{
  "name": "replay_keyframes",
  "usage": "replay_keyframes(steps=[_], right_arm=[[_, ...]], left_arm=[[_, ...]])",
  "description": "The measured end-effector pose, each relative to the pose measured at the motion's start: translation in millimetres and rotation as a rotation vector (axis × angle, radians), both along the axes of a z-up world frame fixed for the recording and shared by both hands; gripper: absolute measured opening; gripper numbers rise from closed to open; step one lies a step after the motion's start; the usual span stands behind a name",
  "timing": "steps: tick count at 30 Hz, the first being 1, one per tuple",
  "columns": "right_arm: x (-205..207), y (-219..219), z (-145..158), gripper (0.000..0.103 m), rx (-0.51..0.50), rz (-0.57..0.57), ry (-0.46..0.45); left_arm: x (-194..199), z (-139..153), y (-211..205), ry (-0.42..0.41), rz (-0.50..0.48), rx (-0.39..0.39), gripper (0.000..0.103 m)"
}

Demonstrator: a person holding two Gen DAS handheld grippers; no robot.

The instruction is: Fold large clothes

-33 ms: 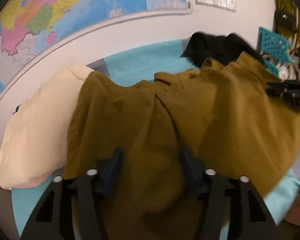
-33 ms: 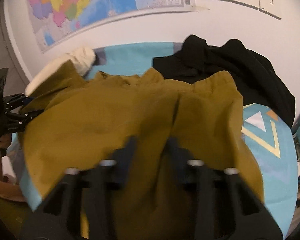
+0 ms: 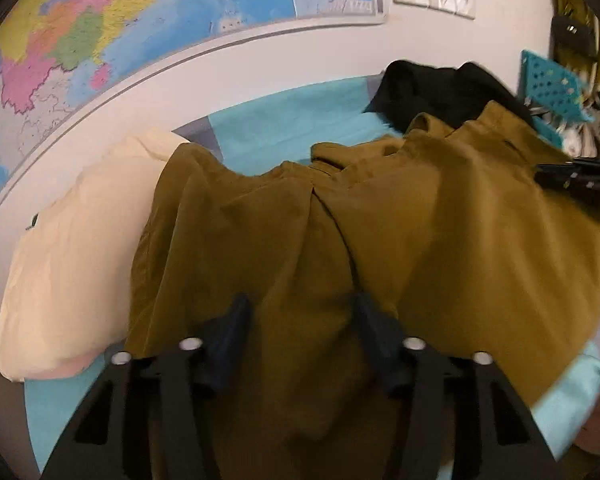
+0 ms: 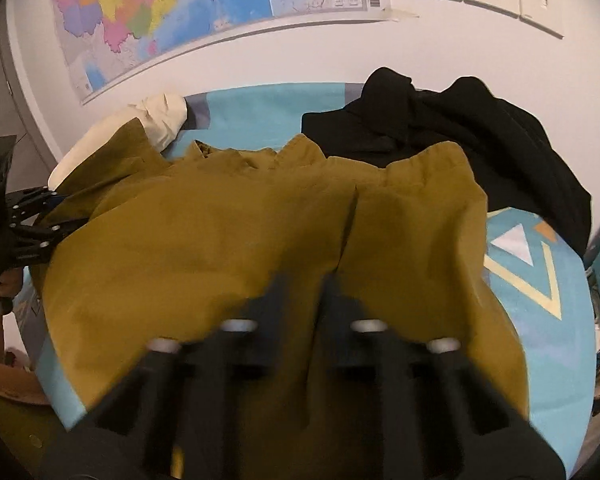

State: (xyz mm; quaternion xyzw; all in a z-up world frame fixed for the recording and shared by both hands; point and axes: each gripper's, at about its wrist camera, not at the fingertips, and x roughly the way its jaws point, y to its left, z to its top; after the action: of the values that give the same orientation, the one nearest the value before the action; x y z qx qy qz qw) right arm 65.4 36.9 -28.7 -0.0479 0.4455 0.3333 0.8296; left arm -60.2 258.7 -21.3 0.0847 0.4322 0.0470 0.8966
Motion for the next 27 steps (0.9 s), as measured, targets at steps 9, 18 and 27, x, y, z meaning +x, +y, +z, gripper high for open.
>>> replay_keyframes(steps=[9,18,27], right_arm=[[15,8,24,0.002,0.015,-0.059,-0.109],[14,-1,17,0.031,-0.011,-0.087,-0.045],[2,-13,10,0.034,0.057,-0.077,0.029]], left_arm=[[32,9,27,-0.038,0.072,-0.135,0.014],[15,10,19,-0.072,0.015,-0.106,0.053],[-4,4,28,-0.101,0.038,-0.12,0.072]])
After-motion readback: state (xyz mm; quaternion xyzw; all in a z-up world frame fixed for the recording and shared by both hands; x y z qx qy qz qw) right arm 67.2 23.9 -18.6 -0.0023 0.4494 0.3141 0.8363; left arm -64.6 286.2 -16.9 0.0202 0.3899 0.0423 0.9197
